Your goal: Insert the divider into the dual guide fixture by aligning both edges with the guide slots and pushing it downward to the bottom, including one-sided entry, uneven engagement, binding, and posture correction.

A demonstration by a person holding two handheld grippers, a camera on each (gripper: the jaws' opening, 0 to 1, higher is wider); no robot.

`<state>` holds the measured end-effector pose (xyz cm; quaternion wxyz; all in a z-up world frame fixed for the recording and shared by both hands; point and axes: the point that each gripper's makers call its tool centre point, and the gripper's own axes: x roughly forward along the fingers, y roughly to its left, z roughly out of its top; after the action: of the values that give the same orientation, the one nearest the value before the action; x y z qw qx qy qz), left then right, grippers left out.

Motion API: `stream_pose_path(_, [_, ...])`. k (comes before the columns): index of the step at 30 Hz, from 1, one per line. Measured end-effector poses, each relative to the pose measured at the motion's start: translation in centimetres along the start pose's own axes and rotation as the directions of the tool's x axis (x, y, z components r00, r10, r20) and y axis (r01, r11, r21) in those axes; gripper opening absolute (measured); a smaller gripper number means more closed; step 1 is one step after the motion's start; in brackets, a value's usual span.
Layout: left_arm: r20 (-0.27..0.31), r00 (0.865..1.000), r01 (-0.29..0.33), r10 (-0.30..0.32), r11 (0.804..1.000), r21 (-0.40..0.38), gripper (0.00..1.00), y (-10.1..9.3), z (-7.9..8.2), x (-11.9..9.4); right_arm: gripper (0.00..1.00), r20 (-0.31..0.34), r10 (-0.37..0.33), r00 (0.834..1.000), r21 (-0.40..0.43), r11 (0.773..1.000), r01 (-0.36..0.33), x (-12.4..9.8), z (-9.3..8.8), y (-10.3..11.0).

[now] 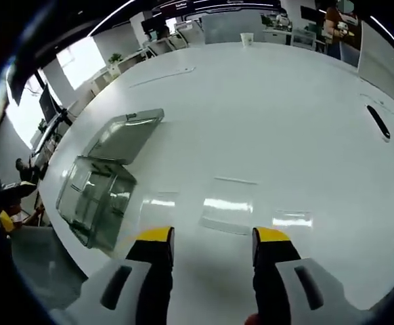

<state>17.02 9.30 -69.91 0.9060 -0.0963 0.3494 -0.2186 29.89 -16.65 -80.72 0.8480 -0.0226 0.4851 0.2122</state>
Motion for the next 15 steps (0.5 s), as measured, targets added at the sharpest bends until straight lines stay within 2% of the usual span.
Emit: stream_pose_path(15, [-0.003,1.0,-0.002,0.002,1.0,-0.003,0.73,0.1,-0.03,0.11,0.42,-0.026,-0.017,1.0,0.023,1.0,0.018,0.59,0.06,-0.44])
